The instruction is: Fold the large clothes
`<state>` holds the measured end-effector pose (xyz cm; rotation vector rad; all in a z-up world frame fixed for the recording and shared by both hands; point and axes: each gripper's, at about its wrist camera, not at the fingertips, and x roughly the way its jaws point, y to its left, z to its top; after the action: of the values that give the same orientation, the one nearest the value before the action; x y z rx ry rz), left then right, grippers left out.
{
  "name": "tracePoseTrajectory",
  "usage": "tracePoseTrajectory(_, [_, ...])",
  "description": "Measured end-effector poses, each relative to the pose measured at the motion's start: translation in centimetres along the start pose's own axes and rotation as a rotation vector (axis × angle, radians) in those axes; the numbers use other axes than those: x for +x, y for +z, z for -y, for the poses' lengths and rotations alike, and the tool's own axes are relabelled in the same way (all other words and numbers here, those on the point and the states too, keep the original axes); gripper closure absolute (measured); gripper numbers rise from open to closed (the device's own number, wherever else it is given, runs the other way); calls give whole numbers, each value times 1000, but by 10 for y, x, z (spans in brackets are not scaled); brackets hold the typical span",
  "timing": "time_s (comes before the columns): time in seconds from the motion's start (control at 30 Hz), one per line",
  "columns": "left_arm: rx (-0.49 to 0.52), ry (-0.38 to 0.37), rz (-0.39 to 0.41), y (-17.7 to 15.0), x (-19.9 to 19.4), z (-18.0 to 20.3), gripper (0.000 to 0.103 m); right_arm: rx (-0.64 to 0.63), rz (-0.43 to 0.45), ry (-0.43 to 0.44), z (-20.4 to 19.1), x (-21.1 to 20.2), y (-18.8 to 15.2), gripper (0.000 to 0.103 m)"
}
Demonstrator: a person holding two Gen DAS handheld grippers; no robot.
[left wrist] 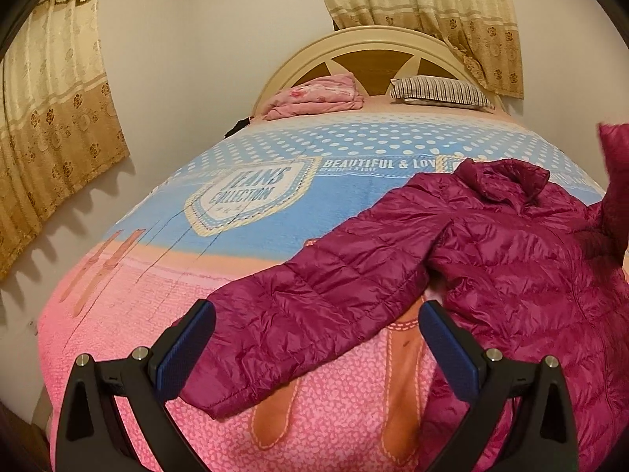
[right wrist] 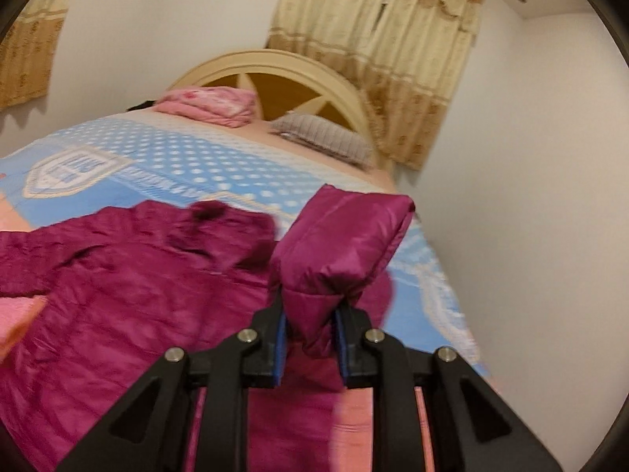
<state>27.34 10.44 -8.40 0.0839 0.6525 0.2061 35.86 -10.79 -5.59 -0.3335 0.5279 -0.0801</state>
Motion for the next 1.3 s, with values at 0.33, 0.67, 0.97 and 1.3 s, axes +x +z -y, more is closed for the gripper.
tracePoseTrajectory(0.33, [-4, 29, -17, 4, 14, -5, 1, -39, -76, 156, -101, 42, -21, 80])
tracePoseTrajectory(0.67, [-9, 39, -25, 17, 20, 1, 1, -63, -114, 288, -149, 42, -42, 13])
tracePoseTrajectory(0.97, [-62, 64, 10, 36, 5, 9, 1, -124, -50, 450, -155, -10, -45, 13])
tracePoseTrajectory(1.3, [-44, -66, 46, 83, 10, 97, 1, 79, -67, 276, -24, 14, -32, 16])
